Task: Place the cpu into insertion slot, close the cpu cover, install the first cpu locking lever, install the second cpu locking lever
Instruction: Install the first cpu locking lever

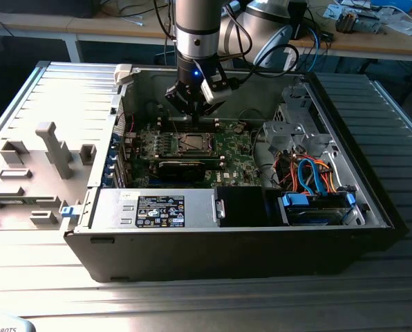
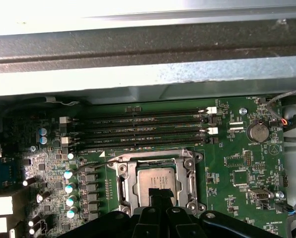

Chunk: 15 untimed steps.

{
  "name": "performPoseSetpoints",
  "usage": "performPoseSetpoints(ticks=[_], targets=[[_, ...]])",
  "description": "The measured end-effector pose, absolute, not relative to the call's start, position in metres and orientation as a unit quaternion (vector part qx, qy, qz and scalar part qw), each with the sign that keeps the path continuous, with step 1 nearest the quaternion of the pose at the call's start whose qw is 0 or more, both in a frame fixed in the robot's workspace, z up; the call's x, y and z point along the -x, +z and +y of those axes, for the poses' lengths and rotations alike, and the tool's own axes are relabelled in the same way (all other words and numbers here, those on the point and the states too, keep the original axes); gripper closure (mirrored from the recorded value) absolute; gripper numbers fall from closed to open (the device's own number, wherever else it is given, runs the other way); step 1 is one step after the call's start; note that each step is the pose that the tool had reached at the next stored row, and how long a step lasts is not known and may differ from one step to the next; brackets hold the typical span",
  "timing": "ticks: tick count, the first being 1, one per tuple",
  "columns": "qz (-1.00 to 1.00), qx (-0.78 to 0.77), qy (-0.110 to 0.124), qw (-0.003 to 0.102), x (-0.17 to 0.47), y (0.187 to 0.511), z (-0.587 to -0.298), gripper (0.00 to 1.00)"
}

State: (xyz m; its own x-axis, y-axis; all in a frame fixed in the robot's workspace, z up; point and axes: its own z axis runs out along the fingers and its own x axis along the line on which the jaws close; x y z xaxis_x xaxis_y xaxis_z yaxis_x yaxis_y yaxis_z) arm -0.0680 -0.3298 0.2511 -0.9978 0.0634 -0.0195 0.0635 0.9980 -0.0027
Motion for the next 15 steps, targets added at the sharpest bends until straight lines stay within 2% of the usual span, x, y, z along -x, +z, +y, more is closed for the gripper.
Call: performPoseSetpoints(ticks=[5,9,15], targets=[[0.999,-0.031,-0.001,0.01,0.068,0.251,-0.33,0.89],[0.999,-0.029,0.015,0.009,0.07,0.251,-0.33,0.89],[1.0,-0.005,0.015,0.009,0.082,0.251,-0.33,0.89]])
